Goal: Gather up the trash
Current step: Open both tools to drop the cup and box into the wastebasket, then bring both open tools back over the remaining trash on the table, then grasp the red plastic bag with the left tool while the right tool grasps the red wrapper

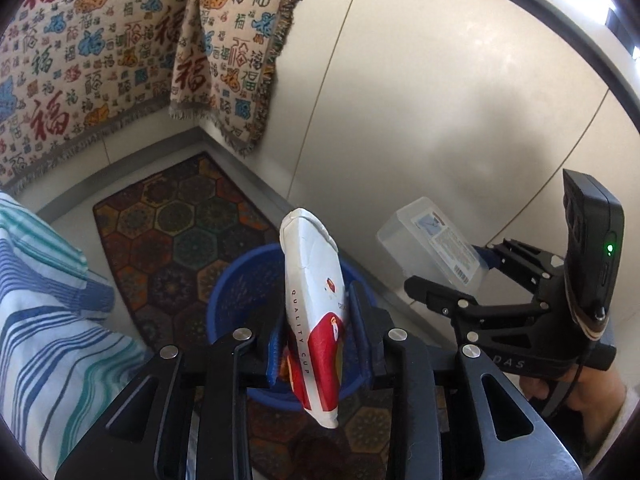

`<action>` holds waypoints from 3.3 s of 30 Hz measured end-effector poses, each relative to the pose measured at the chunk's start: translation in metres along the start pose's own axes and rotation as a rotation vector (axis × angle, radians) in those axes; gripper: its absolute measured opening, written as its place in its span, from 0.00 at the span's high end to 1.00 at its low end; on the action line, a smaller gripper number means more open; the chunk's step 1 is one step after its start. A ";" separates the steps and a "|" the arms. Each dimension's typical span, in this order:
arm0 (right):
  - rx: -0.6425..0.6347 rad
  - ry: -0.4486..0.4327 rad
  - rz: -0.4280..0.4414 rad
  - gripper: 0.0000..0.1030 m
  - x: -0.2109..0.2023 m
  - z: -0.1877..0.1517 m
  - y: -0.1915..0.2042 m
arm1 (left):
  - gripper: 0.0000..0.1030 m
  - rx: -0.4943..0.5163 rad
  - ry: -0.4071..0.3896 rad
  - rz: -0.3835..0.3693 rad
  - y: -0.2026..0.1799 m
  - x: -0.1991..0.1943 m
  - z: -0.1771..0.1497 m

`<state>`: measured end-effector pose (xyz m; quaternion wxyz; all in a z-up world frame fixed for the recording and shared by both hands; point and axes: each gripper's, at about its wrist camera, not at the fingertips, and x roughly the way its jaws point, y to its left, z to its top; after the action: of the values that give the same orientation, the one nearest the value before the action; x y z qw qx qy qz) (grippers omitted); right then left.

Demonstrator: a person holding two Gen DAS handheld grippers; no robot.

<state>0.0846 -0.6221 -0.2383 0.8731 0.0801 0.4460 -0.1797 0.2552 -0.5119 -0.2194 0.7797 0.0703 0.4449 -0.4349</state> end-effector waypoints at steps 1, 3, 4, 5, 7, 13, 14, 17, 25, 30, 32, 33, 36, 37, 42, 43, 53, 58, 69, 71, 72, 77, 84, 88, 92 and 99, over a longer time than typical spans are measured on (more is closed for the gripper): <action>0.003 0.006 0.001 0.38 0.002 -0.001 -0.001 | 0.71 0.001 0.002 0.001 0.001 0.004 0.002; 0.008 0.010 0.005 0.38 0.005 -0.001 -0.003 | 0.69 0.004 0.003 0.002 0.002 0.010 0.005; 0.007 0.010 0.007 0.38 0.007 -0.001 -0.002 | 0.65 0.007 0.003 0.005 0.002 0.012 0.006; 0.004 0.011 0.007 0.38 0.009 -0.001 -0.001 | 0.53 0.008 0.003 0.011 0.003 0.016 0.009; -0.010 0.022 0.001 0.33 0.013 -0.001 0.003 | 0.37 0.006 -0.004 0.022 0.005 0.021 0.012; -0.018 0.020 -0.040 0.22 0.011 0.004 0.009 | 0.30 -0.010 -0.010 -0.002 0.011 0.027 0.021; -0.018 0.013 -0.045 0.22 0.009 0.005 0.009 | 0.28 -0.015 -0.018 -0.001 0.012 0.024 0.021; -0.027 -0.034 -0.070 0.22 -0.001 0.008 0.011 | 0.26 -0.035 -0.046 0.003 0.016 0.009 0.018; -0.061 -0.151 -0.081 0.22 -0.032 0.031 0.038 | 0.22 -0.074 -0.137 0.056 0.025 -0.075 -0.004; -0.136 -0.213 -0.054 0.22 -0.052 0.044 0.077 | 0.17 -0.128 -0.180 0.144 0.037 -0.152 -0.049; -0.184 -0.235 -0.041 0.22 -0.059 0.046 0.102 | 0.16 -0.150 -0.188 0.184 0.048 -0.181 -0.069; -0.204 -0.241 -0.031 0.22 -0.061 0.047 0.113 | 0.15 -0.162 -0.191 0.214 0.055 -0.196 -0.081; -0.256 -0.251 0.040 0.22 -0.070 0.049 0.155 | 0.13 -0.196 -0.188 0.320 0.083 -0.234 -0.113; -0.266 -0.263 0.067 0.22 -0.072 0.050 0.168 | 0.12 -0.209 -0.187 0.354 0.094 -0.244 -0.122; -0.330 -0.229 0.218 0.22 -0.077 0.047 0.250 | 0.12 -0.319 -0.158 0.496 0.171 -0.285 -0.177; -0.345 -0.216 0.246 0.22 -0.075 0.046 0.266 | 0.12 -0.328 -0.150 0.529 0.185 -0.290 -0.184; -0.575 -0.073 0.335 0.22 -0.047 0.009 0.386 | 0.12 -0.379 -0.093 0.627 0.271 -0.311 -0.232; -0.568 -0.046 0.335 0.22 -0.038 0.010 0.396 | 0.12 -0.419 -0.068 0.633 0.288 -0.305 -0.234; -0.536 0.011 0.332 0.22 -0.019 0.016 0.394 | 0.00 -0.393 -0.021 0.655 0.320 -0.303 -0.223; -0.535 0.011 0.334 0.22 -0.019 0.016 0.394 | 0.00 -0.395 -0.020 0.657 0.331 -0.306 -0.222; -0.533 0.011 0.336 0.22 -0.019 0.015 0.393 | 0.00 -0.401 -0.022 0.659 0.338 -0.309 -0.222; -0.511 0.019 0.351 0.22 -0.017 0.016 0.391 | 0.00 -0.437 -0.034 0.680 0.370 -0.317 -0.217; -0.498 0.015 0.358 0.22 -0.015 0.017 0.393 | 0.00 -0.396 -0.028 0.653 0.401 -0.303 -0.188; -0.492 0.011 0.361 0.21 -0.013 0.017 0.395 | 0.00 -0.383 -0.029 0.651 0.414 -0.291 -0.169; -0.487 0.020 0.363 0.17 -0.011 0.020 0.396 | 0.00 -0.392 -0.035 0.654 0.427 -0.284 -0.154; -0.410 0.054 0.310 0.12 0.016 0.056 0.392 | 0.17 -0.406 -0.078 0.663 0.443 -0.283 -0.140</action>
<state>0.2859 -0.2812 -0.2263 0.8760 -0.0264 0.4787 0.0529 0.4309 0.0023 -0.2119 0.8923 0.0376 0.4451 -0.0648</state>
